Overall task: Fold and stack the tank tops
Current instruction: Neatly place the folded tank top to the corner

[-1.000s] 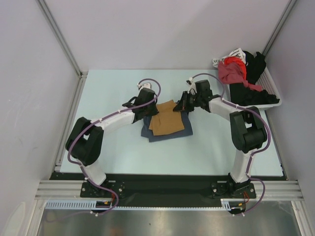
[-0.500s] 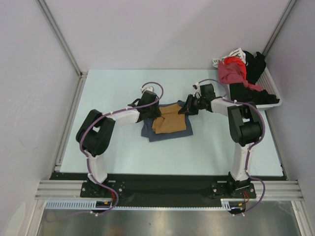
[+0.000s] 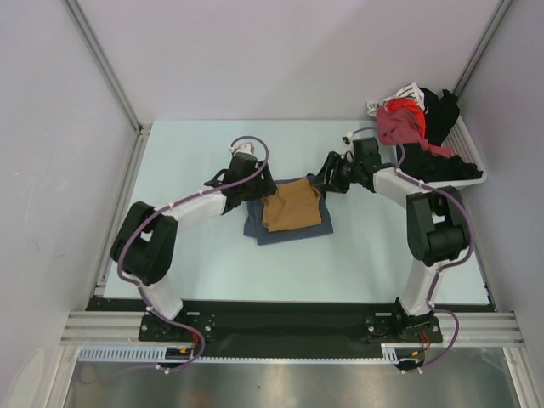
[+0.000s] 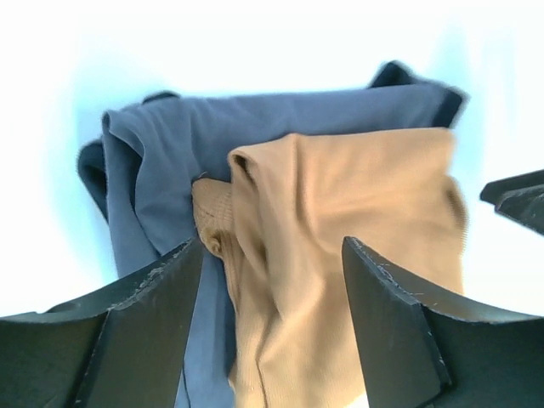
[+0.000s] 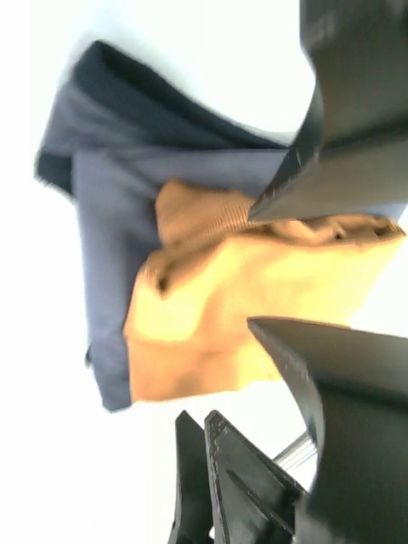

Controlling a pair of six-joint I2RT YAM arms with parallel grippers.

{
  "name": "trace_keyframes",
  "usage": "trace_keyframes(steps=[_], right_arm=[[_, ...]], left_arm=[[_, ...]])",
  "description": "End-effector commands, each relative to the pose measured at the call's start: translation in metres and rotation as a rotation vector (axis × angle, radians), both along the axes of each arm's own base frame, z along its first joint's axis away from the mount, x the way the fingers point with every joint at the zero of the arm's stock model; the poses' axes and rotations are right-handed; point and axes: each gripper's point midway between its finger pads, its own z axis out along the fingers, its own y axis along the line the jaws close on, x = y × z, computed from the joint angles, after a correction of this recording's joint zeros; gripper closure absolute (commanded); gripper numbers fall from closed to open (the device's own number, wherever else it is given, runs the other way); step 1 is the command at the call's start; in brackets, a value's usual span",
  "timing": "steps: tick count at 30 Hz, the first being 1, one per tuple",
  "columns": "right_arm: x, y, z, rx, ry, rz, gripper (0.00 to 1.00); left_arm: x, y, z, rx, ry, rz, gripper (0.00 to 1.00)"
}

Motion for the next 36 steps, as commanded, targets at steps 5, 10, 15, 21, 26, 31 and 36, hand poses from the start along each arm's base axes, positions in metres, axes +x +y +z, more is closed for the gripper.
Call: trace_keyframes(steps=[5, 10, 15, 21, 26, 31, 36], right_arm=[[0.003, 0.016, 0.075, 0.093, -0.169, 0.078, 0.8], [0.002, 0.046, 0.067, 0.233, -0.109, 0.151, 0.97], [0.013, 0.062, 0.04, 0.315, -0.053, 0.163, 1.0], [0.047, 0.047, -0.009, 0.321, 0.009, 0.044, 1.0], [0.056, 0.025, -0.01, 0.344, 0.018, -0.024, 1.0], [0.035, 0.024, 0.021, 0.337, -0.047, 0.022, 0.94], [-0.012, 0.044, 0.056, 0.33, -0.089, 0.164, 0.91]], left_arm=[[-0.001, -0.01, 0.075, -0.082, -0.132, -0.076, 0.42], [-0.003, -0.044, 0.062, -0.206, -0.067, -0.17, 0.78], [0.017, -0.052, 0.021, -0.212, -0.009, -0.145, 0.9], [0.056, -0.019, -0.018, -0.177, 0.018, -0.045, 0.94], [0.077, 0.006, -0.007, -0.109, -0.042, -0.034, 0.92], [0.055, 0.006, 0.026, -0.099, -0.115, -0.09, 0.83], [0.012, -0.011, 0.071, -0.18, -0.19, -0.167, 0.78]])
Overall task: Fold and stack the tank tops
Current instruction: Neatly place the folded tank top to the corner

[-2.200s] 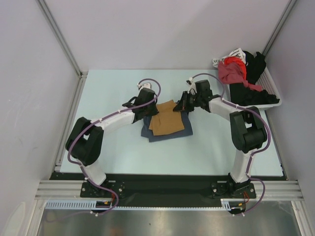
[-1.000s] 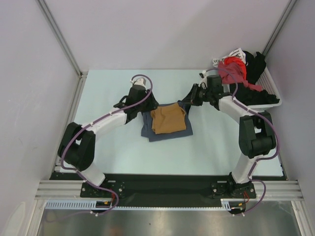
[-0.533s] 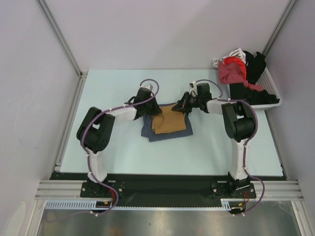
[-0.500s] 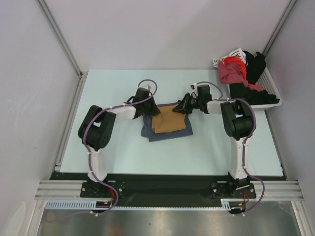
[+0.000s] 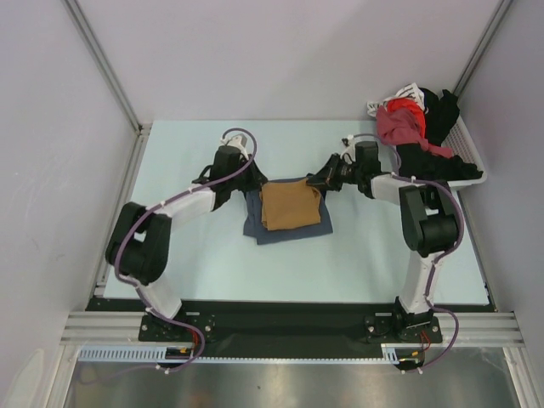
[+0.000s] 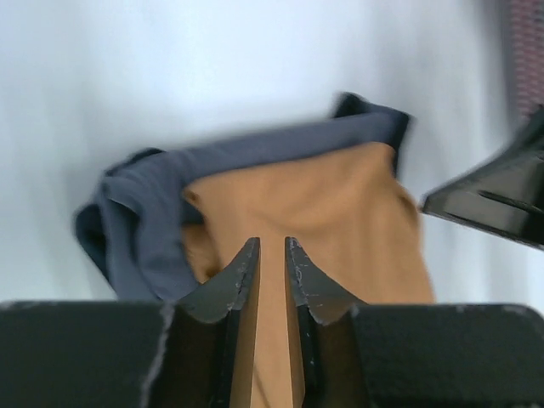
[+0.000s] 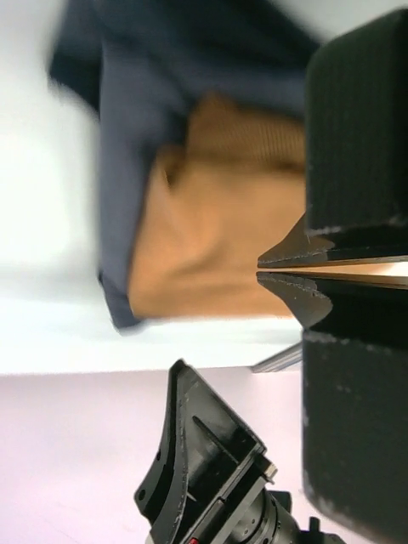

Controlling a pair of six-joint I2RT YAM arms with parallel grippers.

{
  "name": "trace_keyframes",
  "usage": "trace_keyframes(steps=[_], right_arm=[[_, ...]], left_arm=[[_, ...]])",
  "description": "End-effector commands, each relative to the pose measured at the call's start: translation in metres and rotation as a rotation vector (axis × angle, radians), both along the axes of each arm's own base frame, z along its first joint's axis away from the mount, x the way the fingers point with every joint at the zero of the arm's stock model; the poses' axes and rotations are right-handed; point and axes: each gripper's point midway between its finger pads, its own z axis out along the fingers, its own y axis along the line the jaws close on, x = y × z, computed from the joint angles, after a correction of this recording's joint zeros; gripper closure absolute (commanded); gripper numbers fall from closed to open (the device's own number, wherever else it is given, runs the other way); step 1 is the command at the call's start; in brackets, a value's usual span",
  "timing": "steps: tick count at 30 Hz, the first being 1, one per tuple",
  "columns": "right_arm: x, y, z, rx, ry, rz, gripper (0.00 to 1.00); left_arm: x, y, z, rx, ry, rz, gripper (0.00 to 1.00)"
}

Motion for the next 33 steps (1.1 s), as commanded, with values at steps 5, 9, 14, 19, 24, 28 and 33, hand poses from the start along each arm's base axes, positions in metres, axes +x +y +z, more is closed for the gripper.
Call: trace_keyframes(steps=[5, 9, 14, 19, 24, 28, 33], right_arm=[[-0.063, 0.04, 0.049, 0.031, -0.139, 0.23, 0.91], [-0.078, 0.04, 0.016, 0.029, -0.064, 0.239, 0.92], [-0.097, 0.033, -0.039, -0.013, 0.059, 0.239, 0.94], [-0.108, 0.02, -0.067, -0.043, 0.123, 0.215, 0.94], [-0.105, 0.015, -0.036, -0.045, 0.04, 0.212, 0.88], [-0.105, 0.006, -0.018, -0.099, -0.009, 0.201, 0.75], [-0.101, -0.009, -0.002, -0.186, -0.098, 0.133, 0.5]], left_arm=[[-0.06, -0.041, 0.06, -0.189, -0.115, -0.158, 0.76], [-0.078, -0.057, 0.022, -0.222, 0.06, -0.173, 0.78], [-0.09, -0.048, -0.046, -0.206, 0.221, -0.119, 0.83], [-0.102, -0.03, -0.061, -0.19, 0.233, -0.052, 0.85], [-0.101, -0.016, -0.033, -0.133, 0.134, -0.05, 0.83], [-0.105, -0.004, -0.006, -0.088, 0.038, -0.065, 0.73], [-0.109, 0.022, 0.017, -0.01, -0.052, -0.001, 0.45]])
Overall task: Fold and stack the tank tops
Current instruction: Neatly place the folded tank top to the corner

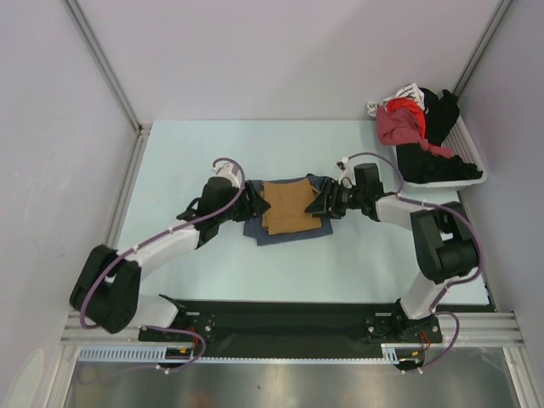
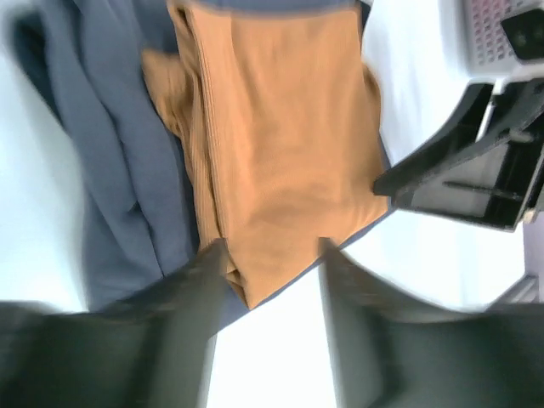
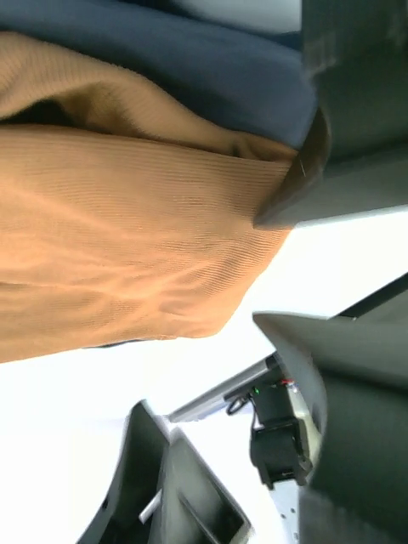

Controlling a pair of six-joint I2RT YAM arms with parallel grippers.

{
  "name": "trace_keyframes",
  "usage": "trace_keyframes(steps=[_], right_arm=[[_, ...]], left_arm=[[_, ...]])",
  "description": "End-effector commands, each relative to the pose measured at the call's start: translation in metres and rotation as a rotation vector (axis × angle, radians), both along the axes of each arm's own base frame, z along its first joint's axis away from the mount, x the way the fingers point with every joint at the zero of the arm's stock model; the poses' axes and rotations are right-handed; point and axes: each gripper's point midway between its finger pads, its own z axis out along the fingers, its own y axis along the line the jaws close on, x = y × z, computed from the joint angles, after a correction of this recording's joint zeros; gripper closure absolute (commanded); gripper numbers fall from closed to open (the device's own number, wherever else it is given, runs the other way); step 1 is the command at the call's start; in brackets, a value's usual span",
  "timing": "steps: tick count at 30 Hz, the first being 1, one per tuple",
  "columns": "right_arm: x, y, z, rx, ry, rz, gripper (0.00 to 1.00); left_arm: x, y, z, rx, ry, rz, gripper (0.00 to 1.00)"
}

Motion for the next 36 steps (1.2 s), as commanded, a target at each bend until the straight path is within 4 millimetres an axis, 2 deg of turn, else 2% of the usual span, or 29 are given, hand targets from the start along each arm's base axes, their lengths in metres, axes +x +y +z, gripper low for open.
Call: trace_keyframes(steps=[1, 3, 6, 7, 8, 10, 14, 15, 16, 17, 18, 19, 21, 22, 23, 24, 25, 27, 31, 34, 35, 36], right_arm=[[0.003, -0.022, 0.01, -0.12, -0.1, -0.08, 0.45], [0.005, -0.031, 0.013, -0.169, -0.134, -0.114, 0.34], [0.009, -0.05, 0.014, -0.261, -0.161, -0.191, 0.24], [0.012, -0.058, 0.01, -0.302, -0.159, -0.23, 0.23], [0.014, -0.061, 0.011, -0.314, -0.162, -0.247, 0.23], [0.017, -0.064, 0.016, -0.308, -0.169, -0.271, 0.23], [0.017, -0.062, 0.021, -0.29, -0.178, -0.272, 0.23], [0.016, -0.062, 0.023, -0.288, -0.183, -0.273, 0.23], [0.016, -0.063, 0.023, -0.29, -0.182, -0.274, 0.23], [0.016, -0.064, 0.023, -0.29, -0.183, -0.272, 0.23], [0.016, -0.064, 0.023, -0.291, -0.182, -0.272, 0.23], [0.015, -0.064, 0.023, -0.289, -0.179, -0.272, 0.23], [0.015, -0.065, 0.022, -0.289, -0.18, -0.271, 0.24], [0.014, -0.065, 0.021, -0.286, -0.178, -0.269, 0.24], [0.014, -0.064, 0.021, -0.283, -0.176, -0.268, 0.24], [0.014, -0.064, 0.021, -0.281, -0.175, -0.268, 0.24], [0.014, -0.065, 0.022, -0.276, -0.176, -0.267, 0.24], [0.014, -0.064, 0.022, -0.272, -0.176, -0.266, 0.25], [0.015, -0.064, 0.022, -0.26, -0.174, -0.265, 0.25], [0.014, -0.062, 0.023, -0.249, -0.169, -0.261, 0.25], [0.015, -0.063, 0.022, -0.25, -0.17, -0.262, 0.25], [0.015, -0.062, 0.022, -0.248, -0.17, -0.258, 0.25]], left_arm=[[-0.002, 0.029, 0.008, 0.11, -0.062, 0.067, 0.32], [0.0, 0.041, 0.005, 0.175, -0.064, 0.101, 0.26], [0.002, 0.051, -0.003, 0.241, -0.041, 0.126, 0.14], [0.005, 0.05, -0.003, 0.251, -0.041, 0.127, 0.07], [0.008, 0.05, -0.015, 0.278, -0.012, 0.124, 0.07], [0.02, 0.044, -0.019, 0.294, -0.006, 0.112, 0.07], [0.038, 0.031, -0.04, 0.324, 0.037, 0.079, 0.08], [0.04, 0.029, -0.053, 0.338, 0.062, 0.072, 0.08], [0.048, 0.024, -0.051, 0.325, 0.049, 0.067, 0.08], [0.05, 0.019, -0.056, 0.318, 0.065, 0.047, 0.08], [0.052, 0.017, -0.06, 0.308, 0.08, 0.039, 0.1], [0.055, 0.007, -0.068, 0.283, 0.099, 0.004, 0.22], [0.056, 0.009, -0.077, 0.286, 0.141, 0.014, 0.37], [0.06, 0.011, -0.083, 0.286, 0.16, 0.028, 0.55], [0.06, 0.008, -0.083, 0.254, 0.175, 0.02, 0.63], [0.067, 0.013, -0.08, 0.216, 0.164, 0.034, 0.69], [0.061, 0.016, -0.085, 0.194, 0.188, 0.024, 0.79], [0.066, 0.018, -0.082, 0.105, 0.189, 0.011, 1.0], [0.069, 0.036, -0.081, 0.037, 0.206, 0.034, 1.0], [0.078, 0.069, -0.079, -0.006, 0.212, 0.11, 0.99], [0.086, 0.095, -0.074, -0.025, 0.209, 0.179, 1.0], [0.088, 0.111, -0.073, -0.036, 0.212, 0.219, 1.0]])
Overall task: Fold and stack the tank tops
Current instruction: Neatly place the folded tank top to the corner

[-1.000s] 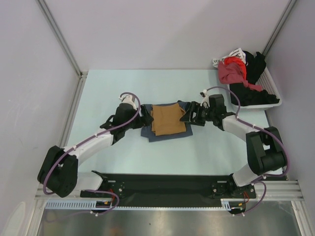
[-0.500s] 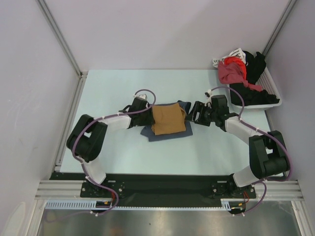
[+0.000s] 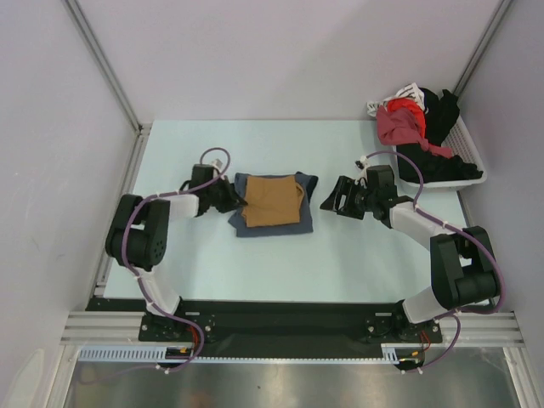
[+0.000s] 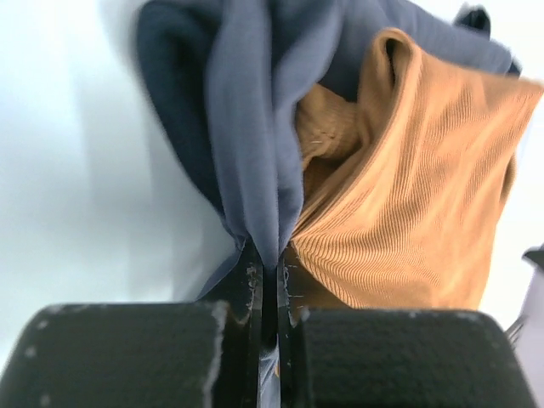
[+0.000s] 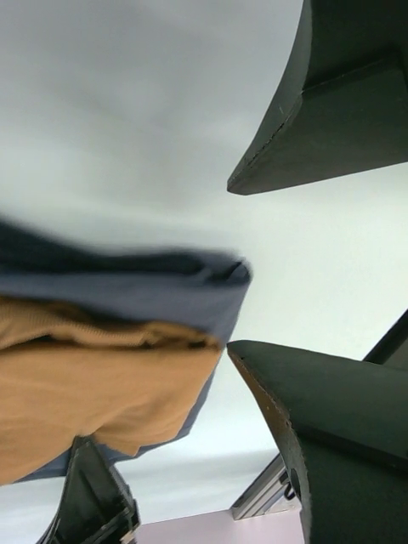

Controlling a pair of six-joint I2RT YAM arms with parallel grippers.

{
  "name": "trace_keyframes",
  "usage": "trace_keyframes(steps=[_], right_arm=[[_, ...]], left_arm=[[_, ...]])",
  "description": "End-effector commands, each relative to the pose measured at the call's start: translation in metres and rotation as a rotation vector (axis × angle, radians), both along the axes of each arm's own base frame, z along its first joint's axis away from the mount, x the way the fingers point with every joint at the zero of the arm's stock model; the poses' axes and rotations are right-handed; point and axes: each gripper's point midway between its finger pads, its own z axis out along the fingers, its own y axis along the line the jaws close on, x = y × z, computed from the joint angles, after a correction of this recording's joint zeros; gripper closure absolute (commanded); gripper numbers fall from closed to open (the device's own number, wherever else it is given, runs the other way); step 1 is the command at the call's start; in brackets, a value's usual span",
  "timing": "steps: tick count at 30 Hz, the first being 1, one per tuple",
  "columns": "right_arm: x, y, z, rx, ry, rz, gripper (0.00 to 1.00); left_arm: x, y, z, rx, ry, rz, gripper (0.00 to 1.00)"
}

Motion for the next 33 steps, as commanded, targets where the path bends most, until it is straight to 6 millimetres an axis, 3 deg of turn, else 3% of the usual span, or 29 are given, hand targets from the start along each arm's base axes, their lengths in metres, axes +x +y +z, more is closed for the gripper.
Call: trace_keyframes(steps=[1, 2, 4, 5, 7, 8, 9, 10, 11, 15, 17, 19, 23, 25, 26, 27, 29, 30, 33], right_arm=[[0.004, 0.003, 0.013, 0.027, -0.044, 0.013, 0.25], [0.004, 0.003, 0.013, 0.028, -0.044, 0.015, 0.25], [0.004, 0.003, 0.014, 0.027, -0.046, 0.014, 0.25], [0.004, 0.002, 0.014, 0.026, -0.044, 0.012, 0.25], [0.005, 0.004, 0.014, 0.032, -0.048, 0.016, 0.25], [0.005, 0.004, 0.014, 0.038, -0.046, 0.015, 0.25], [0.005, 0.006, 0.014, 0.046, -0.043, 0.017, 0.25], [0.003, 0.007, 0.013, 0.053, -0.032, 0.021, 0.26], [0.003, 0.008, 0.013, 0.061, -0.026, 0.021, 0.26], [0.005, 0.011, 0.019, 0.068, -0.053, 0.03, 0.26], [0.004, 0.011, 0.021, 0.067, -0.058, 0.032, 0.26], [0.004, 0.009, 0.02, 0.063, -0.061, 0.031, 0.26], [0.002, 0.01, 0.02, 0.066, -0.06, 0.037, 0.26], [0.0, 0.011, 0.019, 0.066, -0.055, 0.04, 0.26], [0.0, 0.011, 0.019, 0.066, -0.057, 0.04, 0.26], [0.0, 0.01, 0.019, 0.065, -0.058, 0.039, 0.26], [0.0, 0.011, 0.023, 0.067, -0.066, 0.041, 0.26], [-0.005, 0.009, 0.019, 0.06, -0.041, 0.04, 0.26], [-0.007, 0.009, 0.022, 0.057, -0.048, 0.042, 0.26]], left_arm=[[0.014, 0.075, 0.004, -0.012, -0.011, 0.206, 1.0], [0.017, 0.113, 0.005, -0.02, -0.006, 0.316, 1.0], [-0.002, 0.149, 0.004, -0.029, -0.008, 0.439, 1.0], [-0.01, 0.182, 0.004, -0.052, -0.002, 0.564, 1.0], [-0.04, 0.205, 0.001, -0.106, -0.004, 0.711, 1.0], [-0.053, 0.228, -0.001, -0.125, -0.011, 0.809, 1.0], [-0.061, 0.237, 0.001, -0.141, -0.034, 0.866, 1.0], [-0.082, 0.237, -0.004, -0.165, -0.032, 0.929, 1.0], [-0.092, 0.253, -0.003, -0.159, -0.049, 1.006, 1.0], [-0.127, 0.268, -0.008, -0.116, -0.03, 1.155, 1.0], [-0.133, 0.279, 0.005, -0.114, -0.073, 1.221, 1.0], [-0.154, 0.287, -0.001, -0.099, -0.02, 1.327, 1.0], [-0.167, 0.304, 0.019, -0.053, -0.102, 1.401, 0.97], [-0.169, 0.31, 0.027, -0.027, -0.109, 1.417, 0.82], [-0.17, 0.312, 0.028, -0.021, -0.099, 1.421, 0.68], [-0.17, 0.314, 0.032, -0.015, -0.089, 1.42, 0.36], [-0.171, 0.315, 0.033, -0.001, -0.053, 1.417, 0.13], [-0.178, 0.316, 0.03, 0.024, -0.011, 1.434, 0.04], [-0.184, 0.32, 0.048, 0.071, 0.009, 1.441, 0.02]])
